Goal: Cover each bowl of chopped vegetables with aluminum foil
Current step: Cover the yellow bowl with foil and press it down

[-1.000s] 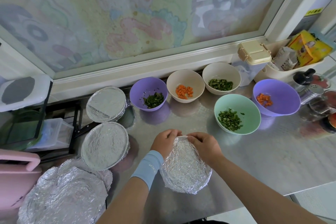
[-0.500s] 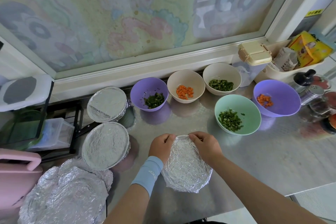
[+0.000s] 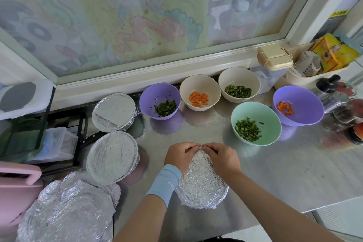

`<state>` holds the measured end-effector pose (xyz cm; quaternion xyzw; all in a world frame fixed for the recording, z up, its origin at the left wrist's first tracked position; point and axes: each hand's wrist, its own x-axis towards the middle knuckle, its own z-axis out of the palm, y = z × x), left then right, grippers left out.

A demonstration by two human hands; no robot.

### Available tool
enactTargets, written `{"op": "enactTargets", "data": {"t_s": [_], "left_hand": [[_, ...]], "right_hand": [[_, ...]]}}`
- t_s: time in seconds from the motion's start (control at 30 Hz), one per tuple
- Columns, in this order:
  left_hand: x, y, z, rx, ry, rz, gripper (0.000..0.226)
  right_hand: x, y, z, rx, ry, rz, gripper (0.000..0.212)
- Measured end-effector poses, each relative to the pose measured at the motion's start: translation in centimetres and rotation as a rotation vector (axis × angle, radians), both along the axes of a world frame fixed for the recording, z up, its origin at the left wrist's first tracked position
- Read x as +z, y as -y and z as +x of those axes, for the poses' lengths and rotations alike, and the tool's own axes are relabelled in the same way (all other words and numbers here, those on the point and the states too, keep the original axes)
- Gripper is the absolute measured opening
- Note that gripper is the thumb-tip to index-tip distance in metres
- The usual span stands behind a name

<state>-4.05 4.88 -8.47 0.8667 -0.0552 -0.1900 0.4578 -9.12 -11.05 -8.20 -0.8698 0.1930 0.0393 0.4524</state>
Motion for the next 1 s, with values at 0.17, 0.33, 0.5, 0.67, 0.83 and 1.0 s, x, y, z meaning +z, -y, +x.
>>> {"op": "enactTargets", "data": {"t_s": [0.17,0.33,0.5,0.67,0.83,1.0], "left_hand": [[0.5,0.4,-0.6,0.079,0.001,0.003,0.011],[0.5,0.0,-1.3,0.145,0.037,0.091,0.013],[0.9,1.1,-0.5,-0.072,0.103,0.092,0.034],[-0.1,1.7,-0.4,-0.05,0.09,0.04,0.013],[0.1,1.7,-0.4,-0.002,0.07,0.047,0.012],[0.2,1.8,-1.3,0.055,0.142,0.114,0.013]], "right_hand": [[0.0,0.2,0.4,0.05,-0.027,-0.037,0.014],[0.0,0.7,-0.5,-0.033,-0.005,-0.045,0.008],[-0.1,0.5,-0.2,-0.079,-0.011,0.013,0.006],[-0.4,0.6,-0.3,-0.058,0.004,0.0,0.01],[-0.4,0.7,0.2,-0.018,0.0,-0.032,0.01],[-0.5,1.0,-0.2,-0.002,0.012,-0.05,0.016]]}}
